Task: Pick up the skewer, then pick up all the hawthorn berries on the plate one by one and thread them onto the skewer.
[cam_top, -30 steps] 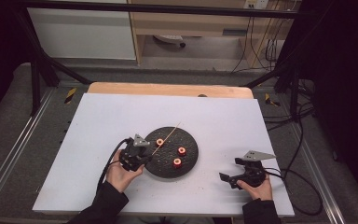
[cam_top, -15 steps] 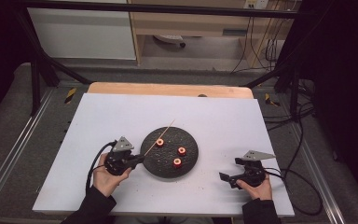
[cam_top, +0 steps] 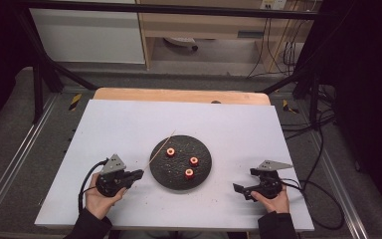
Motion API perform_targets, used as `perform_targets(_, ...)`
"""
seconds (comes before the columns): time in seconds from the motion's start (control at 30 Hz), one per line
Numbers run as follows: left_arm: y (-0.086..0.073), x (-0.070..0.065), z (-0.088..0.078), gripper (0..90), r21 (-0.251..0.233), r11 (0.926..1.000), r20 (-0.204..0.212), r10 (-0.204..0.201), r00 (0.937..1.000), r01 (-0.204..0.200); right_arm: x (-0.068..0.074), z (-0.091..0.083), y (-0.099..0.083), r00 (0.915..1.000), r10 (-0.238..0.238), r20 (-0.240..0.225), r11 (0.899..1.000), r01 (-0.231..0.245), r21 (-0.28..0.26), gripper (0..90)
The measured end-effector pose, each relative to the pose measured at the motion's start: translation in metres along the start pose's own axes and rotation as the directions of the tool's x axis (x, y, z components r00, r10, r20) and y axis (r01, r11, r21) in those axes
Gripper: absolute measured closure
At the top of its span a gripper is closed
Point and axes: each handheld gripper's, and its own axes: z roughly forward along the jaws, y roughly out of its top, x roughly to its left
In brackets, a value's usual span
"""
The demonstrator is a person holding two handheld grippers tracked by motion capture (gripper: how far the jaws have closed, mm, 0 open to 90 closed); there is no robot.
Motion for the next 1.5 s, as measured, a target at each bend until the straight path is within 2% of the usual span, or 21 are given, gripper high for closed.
perform_targets(0.23,-0.013,0.006,-0.007,88.1,-0.03,0.9995,0.004,-0.011,0.9999,0.011,0.003,0.001,0.003,1.0,-0.003,-0.001,1.0,0.003,0.006,0.6)
perform_targets(0.57,-0.026,0.015,-0.012,88.1,-0.025,0.9996,0.015,-0.013,0.9998,0.013,0.013,0.006,0.014,0.9998,-0.017,0.011,1.0,0.016,0.025,0.5)
perform_targets(0.77,-0.032,0.018,-0.016,88.1,-0.035,0.9991,0.023,-0.023,0.9995,0.024,0.025,0.013,0.027,0.9989,-0.047,0.006,0.998,0.046,0.041,0.6)
perform_targets(0.87,-0.032,0.018,-0.017,88.1,-0.039,0.999,0.021,-0.022,0.9995,0.023,0.035,0.019,0.038,0.9975,-0.07,0.005,0.995,0.07,0.073,0.6)
perform_targets(1.03,-0.034,0.017,-0.018,88.1,-0.037,0.9992,0.026,-0.012,0.9996,0.013,0.044,0.022,0.048,0.9961,-0.087,-0.008,0.994,0.088,0.07,0.6)
perform_targets(1.23,-0.035,0.018,-0.018,88.1,-0.043,0.9989,0.032,-0.015,0.9994,0.017,0.058,0.029,0.065,0.9931,-0.116,-0.015,0.989,0.117,0.093,0.9)
perform_targets(1.4,-0.035,0.018,-0.019,88.1,-0.044,0.9989,0.031,-0.013,0.9994,0.014,0.073,0.041,0.082,0.9865,-0.163,-0.016,0.977,0.164,0.134,2.2)
perform_targets(1.5,-0.036,0.018,-0.018,88.1,-0.04,0.9991,0.03,-0.009,0.9995,0.011,0.078,0.046,0.087,0.9843,-0.175,-0.018,0.973,0.176,0.15,2.6)
